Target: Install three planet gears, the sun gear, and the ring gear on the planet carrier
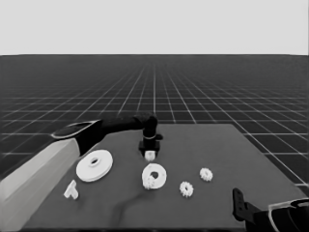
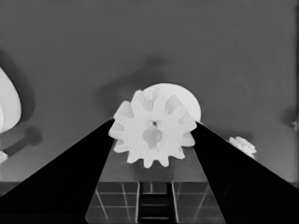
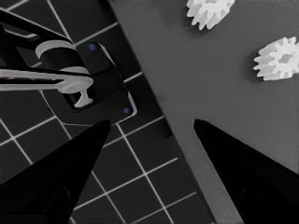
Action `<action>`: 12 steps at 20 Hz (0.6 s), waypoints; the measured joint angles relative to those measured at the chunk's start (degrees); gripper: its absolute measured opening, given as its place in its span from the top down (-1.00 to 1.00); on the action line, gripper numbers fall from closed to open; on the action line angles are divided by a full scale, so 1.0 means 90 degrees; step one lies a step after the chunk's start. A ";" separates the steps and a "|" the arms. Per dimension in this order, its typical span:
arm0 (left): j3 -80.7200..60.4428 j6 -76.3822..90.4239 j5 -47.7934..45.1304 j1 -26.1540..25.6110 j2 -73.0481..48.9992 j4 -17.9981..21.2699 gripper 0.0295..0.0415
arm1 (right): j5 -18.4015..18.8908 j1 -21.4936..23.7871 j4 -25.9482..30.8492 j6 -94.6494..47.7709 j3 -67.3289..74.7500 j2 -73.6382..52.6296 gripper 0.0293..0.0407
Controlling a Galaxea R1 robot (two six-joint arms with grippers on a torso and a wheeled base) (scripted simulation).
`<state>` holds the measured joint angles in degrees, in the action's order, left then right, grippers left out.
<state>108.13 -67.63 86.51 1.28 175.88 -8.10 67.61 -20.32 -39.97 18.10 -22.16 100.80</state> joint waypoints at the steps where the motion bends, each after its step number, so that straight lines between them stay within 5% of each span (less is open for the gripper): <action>1: 0.0232 0.0131 -0.0164 -0.0342 0.0078 -0.0342 0.72 | 0.0000 0.0000 0.0000 0.0000 0.0000 0.0000 -0.61; 10: 0.0798 0.0431 -0.0474 -0.0902 0.0268 -0.0779 0.72 | 0.0000 0.0000 0.0000 0.0000 0.0000 0.0000 -0.61; 12: 0.0802 0.0433 -0.0476 -0.0904 0.0269 -0.0781 -0.27 | 0.0000 0.0000 0.0000 0.0000 0.0000 0.0000 -0.61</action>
<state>115.35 -63.73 82.22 -6.85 178.30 -15.14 67.61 -20.32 -39.97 18.10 -22.16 100.80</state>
